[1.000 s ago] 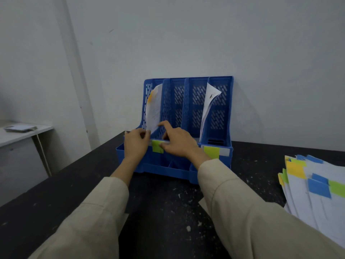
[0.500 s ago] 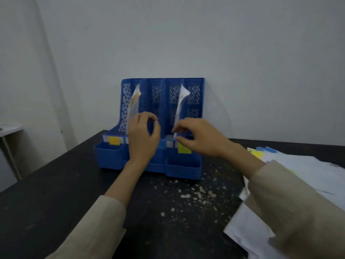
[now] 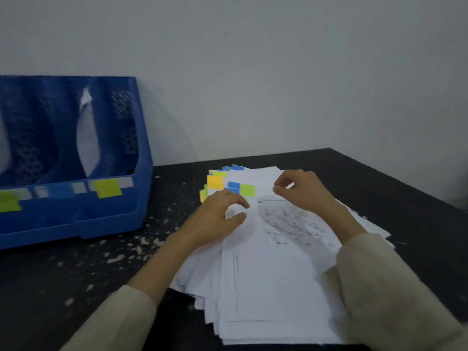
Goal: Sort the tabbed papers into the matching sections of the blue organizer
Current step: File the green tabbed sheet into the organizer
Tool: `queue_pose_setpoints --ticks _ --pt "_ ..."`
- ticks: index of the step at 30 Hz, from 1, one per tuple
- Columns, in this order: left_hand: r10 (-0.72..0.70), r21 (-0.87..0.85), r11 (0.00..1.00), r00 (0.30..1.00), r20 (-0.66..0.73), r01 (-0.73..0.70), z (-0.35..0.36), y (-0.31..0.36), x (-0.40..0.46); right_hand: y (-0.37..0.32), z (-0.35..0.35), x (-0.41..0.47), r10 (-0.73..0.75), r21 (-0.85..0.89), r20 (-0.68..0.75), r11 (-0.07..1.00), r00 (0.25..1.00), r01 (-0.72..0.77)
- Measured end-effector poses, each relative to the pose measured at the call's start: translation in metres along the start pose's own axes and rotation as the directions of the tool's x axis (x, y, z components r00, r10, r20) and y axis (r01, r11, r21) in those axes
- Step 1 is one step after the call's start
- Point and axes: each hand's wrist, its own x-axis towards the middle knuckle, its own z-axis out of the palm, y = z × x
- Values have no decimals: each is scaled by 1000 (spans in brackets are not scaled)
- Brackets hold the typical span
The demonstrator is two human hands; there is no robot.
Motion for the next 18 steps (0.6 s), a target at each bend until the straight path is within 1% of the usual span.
queue_pose_setpoints --ticks 2,4,7,10,11,12,14,16,18 --pt "19 -19 1000 998 59 -18 11 -4 -4 19 -9 -1 186 -182 66 968 980 -171" --pt "15 -23 1000 995 97 -13 16 -8 -11 29 -18 -4 337 -286 96 911 937 -298" --pt "-26 6 1000 988 151 25 22 -13 -17 41 -31 -8 450 -289 91 866 888 -409" --pt "-62 36 998 968 241 55 25 -12 -18 50 -36 -10 529 -200 143 843 837 -499" --pt "-69 49 997 959 276 58 25 -11 -18 52 -36 -9 535 -185 142 841 833 -509" --pt "-70 62 997 952 298 53 25 -11 -19 54 -35 -8 530 -172 110 843 841 -510" --pt "-71 101 994 944 322 41 25 -9 -19 59 -35 -6 503 -114 -31 857 864 -503" --pt "-95 151 988 934 344 45 25 -9 -19 59 -35 -2 480 -39 -166 870 862 -492" --pt "-99 155 987 933 347 47 25 -10 -20 60 -35 0 440 -67 -258 880 860 -470"
